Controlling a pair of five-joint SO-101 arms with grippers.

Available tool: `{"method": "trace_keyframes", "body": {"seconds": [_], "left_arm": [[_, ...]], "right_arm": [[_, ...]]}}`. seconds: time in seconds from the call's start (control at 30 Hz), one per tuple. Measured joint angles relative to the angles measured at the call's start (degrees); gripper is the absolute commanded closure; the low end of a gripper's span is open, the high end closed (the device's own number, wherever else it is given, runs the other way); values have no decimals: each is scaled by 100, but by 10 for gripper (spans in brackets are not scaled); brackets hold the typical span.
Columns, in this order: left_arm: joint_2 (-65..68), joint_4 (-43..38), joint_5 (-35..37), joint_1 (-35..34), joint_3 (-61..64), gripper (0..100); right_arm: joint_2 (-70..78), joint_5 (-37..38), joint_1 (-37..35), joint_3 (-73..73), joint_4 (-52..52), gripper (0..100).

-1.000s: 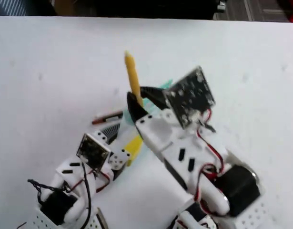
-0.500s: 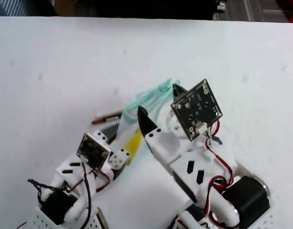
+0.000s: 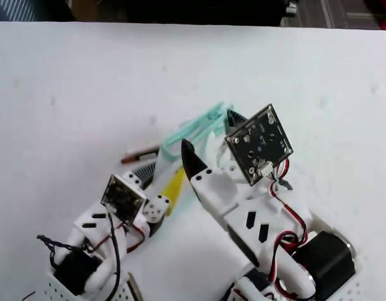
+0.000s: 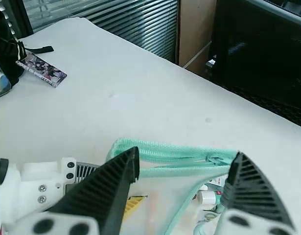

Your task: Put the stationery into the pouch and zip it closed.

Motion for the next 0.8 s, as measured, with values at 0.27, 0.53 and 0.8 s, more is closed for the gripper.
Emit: {"method": "trace_keyframes", "body": {"seconds": [0.27,0.53,0.8], "left_arm": [[0,0,0,0,0,978],[0,0,0,-457,-9,978],[0,0,-9,-1996,-545,978]], "right_arm": [[0,35,879,0,-97,718],[9,35,2532,0,-738,719],[545,35,2927,132,-1116,719]]}}
